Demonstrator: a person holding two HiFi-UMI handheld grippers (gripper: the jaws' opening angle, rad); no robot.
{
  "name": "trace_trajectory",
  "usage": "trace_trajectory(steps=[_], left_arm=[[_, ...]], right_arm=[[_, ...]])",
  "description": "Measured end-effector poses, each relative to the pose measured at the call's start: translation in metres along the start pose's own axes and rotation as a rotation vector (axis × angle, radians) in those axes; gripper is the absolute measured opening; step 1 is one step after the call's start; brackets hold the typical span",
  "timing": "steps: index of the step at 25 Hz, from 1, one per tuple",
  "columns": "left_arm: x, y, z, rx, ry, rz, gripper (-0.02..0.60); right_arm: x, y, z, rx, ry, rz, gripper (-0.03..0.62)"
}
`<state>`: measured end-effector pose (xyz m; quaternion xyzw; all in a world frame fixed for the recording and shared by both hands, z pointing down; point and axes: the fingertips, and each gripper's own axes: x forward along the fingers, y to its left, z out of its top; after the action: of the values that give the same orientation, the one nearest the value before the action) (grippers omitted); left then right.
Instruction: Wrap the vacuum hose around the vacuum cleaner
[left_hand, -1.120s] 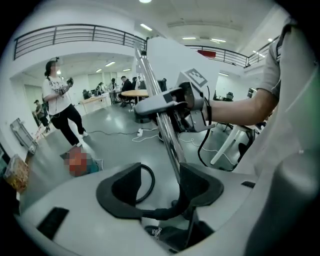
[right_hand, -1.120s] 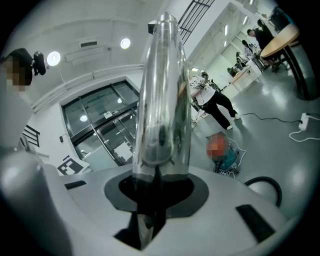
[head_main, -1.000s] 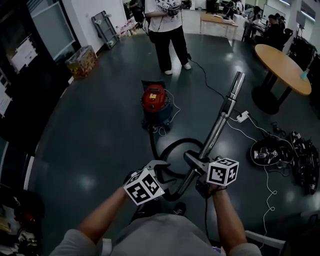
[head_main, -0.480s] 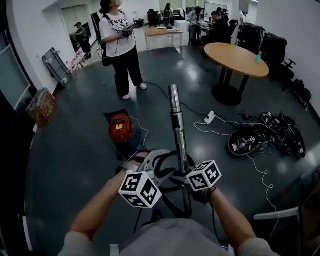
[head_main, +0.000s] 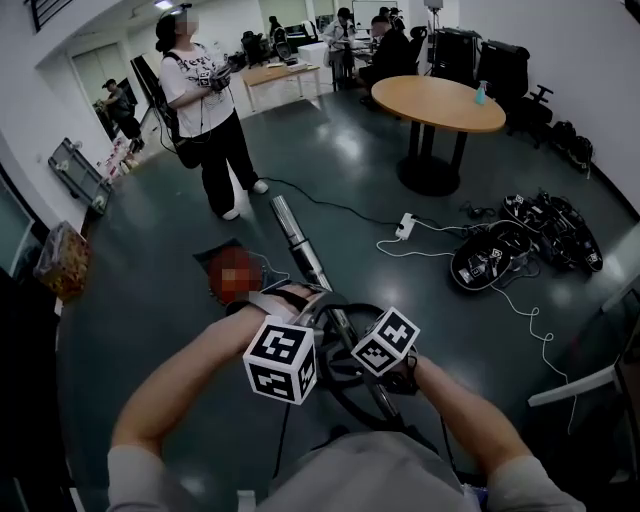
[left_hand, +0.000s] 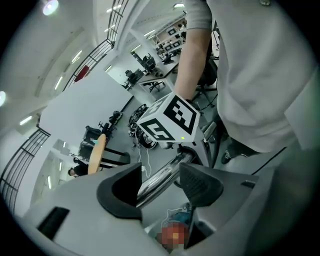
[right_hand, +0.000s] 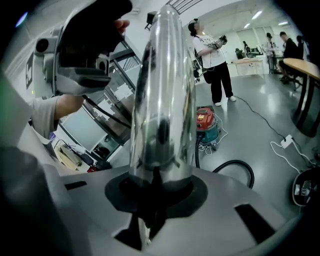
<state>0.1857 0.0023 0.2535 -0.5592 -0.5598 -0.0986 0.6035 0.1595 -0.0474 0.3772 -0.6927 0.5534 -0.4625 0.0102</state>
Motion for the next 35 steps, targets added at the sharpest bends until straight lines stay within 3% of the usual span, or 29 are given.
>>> trace_trajectory(steps=[3,7,13,25,30,35], left_arm=[[-0.001,-0.017,-0.029,0.026,0.04,-0.112,0.245],[-0.001,-0.039,-0.068,0.112,0.177,-0.211,0.245],[-0.01,-0.06,-0.101,0.129,0.271,-0.351,0.239],[-0.008,-0.061,-0.111,0.101,0.336,-0.469,0.225],[0.008,-0.06,-0.122,0.134,0.437,-0.521,0.225],[0.027,-0.045,-0.128,0.095,0.46,-0.537,0.202]], right_arm=[[0.02,0.011,0.013,-0.031,0.049,0.003,0.078],[0.044,0.022,0.023,-0.063,0.112,0.008,0.077],[0.074,0.038,0.035,-0.112,0.172,0.026,0.077],[0.085,0.035,0.035,-0.205,0.237,0.093,0.077],[0.077,0.027,0.045,-0.28,0.204,0.126,0.077],[0.072,-0.001,0.029,-0.256,0.279,0.179,0.077]])
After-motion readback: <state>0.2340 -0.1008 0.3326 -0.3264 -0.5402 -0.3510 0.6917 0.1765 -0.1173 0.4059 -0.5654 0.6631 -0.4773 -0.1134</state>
